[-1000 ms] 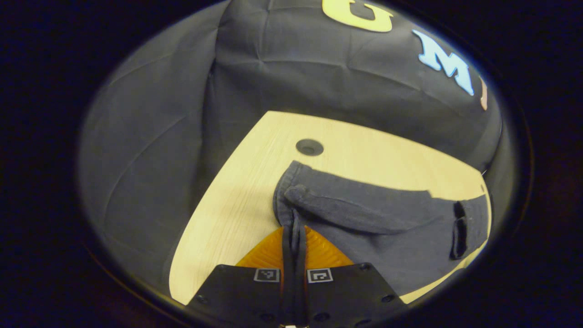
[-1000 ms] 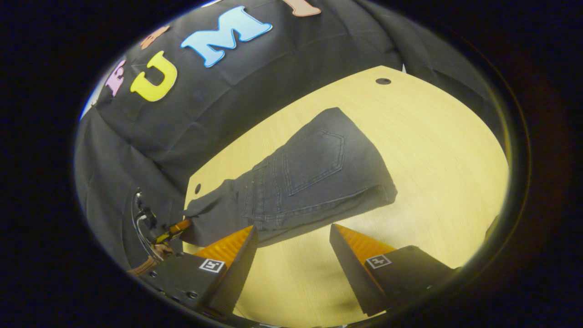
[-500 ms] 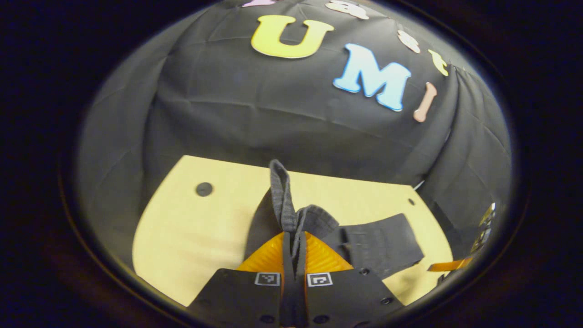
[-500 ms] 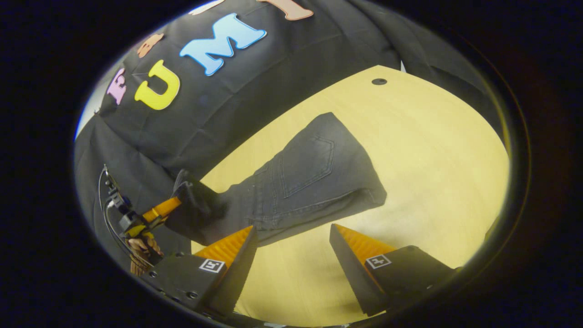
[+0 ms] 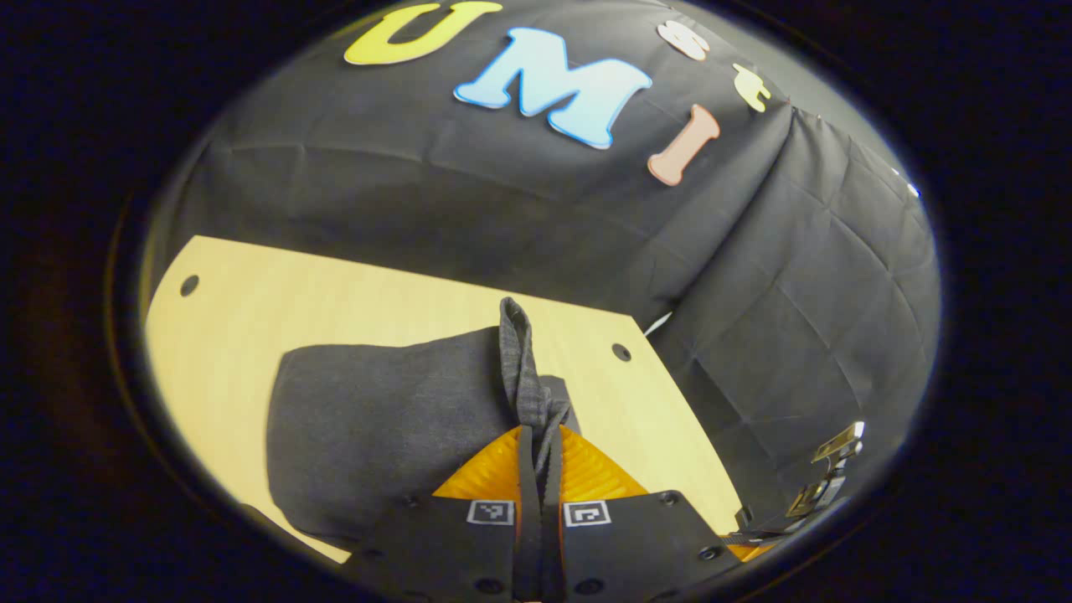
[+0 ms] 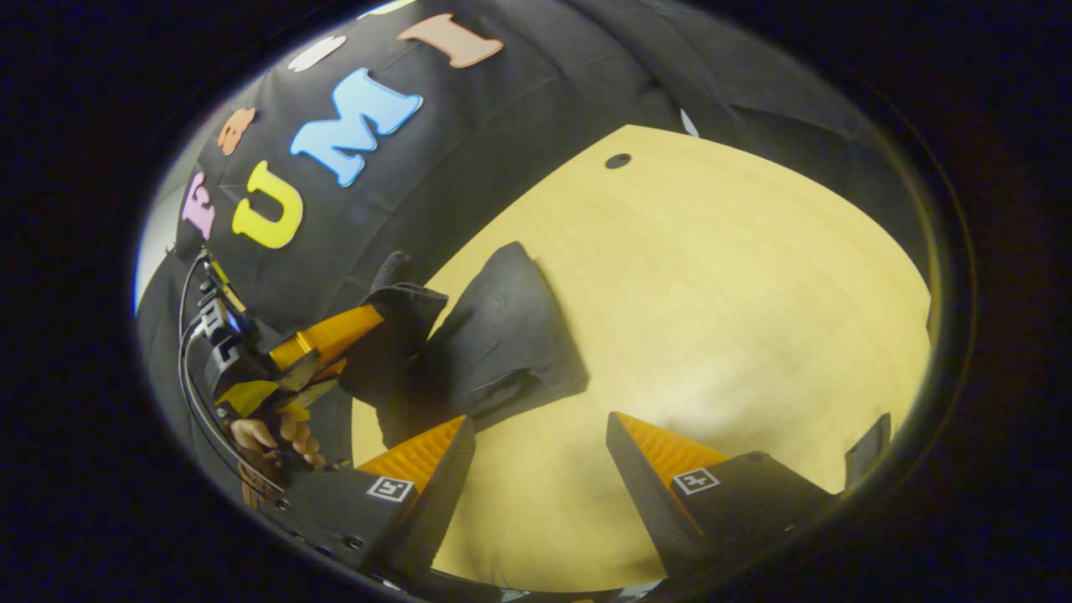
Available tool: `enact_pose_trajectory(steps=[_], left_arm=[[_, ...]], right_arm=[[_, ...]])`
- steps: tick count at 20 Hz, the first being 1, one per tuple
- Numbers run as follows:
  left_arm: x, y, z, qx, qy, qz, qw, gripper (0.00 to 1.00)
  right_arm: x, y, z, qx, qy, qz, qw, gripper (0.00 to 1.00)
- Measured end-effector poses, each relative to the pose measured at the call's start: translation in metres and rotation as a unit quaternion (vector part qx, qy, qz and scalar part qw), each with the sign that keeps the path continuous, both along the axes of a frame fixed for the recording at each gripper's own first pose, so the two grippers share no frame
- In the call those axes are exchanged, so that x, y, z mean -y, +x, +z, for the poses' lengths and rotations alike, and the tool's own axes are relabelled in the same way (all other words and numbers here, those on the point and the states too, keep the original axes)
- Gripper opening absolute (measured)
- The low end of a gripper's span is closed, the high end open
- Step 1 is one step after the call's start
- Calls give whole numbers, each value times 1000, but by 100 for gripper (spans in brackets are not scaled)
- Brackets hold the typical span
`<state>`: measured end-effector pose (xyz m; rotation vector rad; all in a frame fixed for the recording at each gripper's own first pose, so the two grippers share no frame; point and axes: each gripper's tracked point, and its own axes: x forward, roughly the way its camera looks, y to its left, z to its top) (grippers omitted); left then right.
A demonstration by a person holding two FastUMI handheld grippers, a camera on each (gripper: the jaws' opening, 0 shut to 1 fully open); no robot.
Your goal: Grasp the waist and the cuffs of the jeans and fold them to make the two legs overlap; first hold the waist and fold one-third of the jeans toward the cuffs, then hold the cuffs and fold the remaining one-third in the same direction to finish folding.
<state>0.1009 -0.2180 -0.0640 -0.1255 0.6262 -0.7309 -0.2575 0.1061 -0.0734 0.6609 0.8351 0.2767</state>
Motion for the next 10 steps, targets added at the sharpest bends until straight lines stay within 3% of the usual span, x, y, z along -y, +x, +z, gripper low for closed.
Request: enact_pose_trajectory(steps=[4, 7, 10], left_arm=[[31, -6, -84, -21, 80, 33, 996, 8], [29, -8, -114, -42, 72, 74, 994, 8], [27, -2, -120, -29, 78, 82, 993, 8]], right_arm=[[51, -2, -12, -10, -2, -4, 1000, 95], [81, -6, -22, -15, -5, -5, 1000, 95], [92, -7, -29, -18, -7, 0, 1000, 95]])
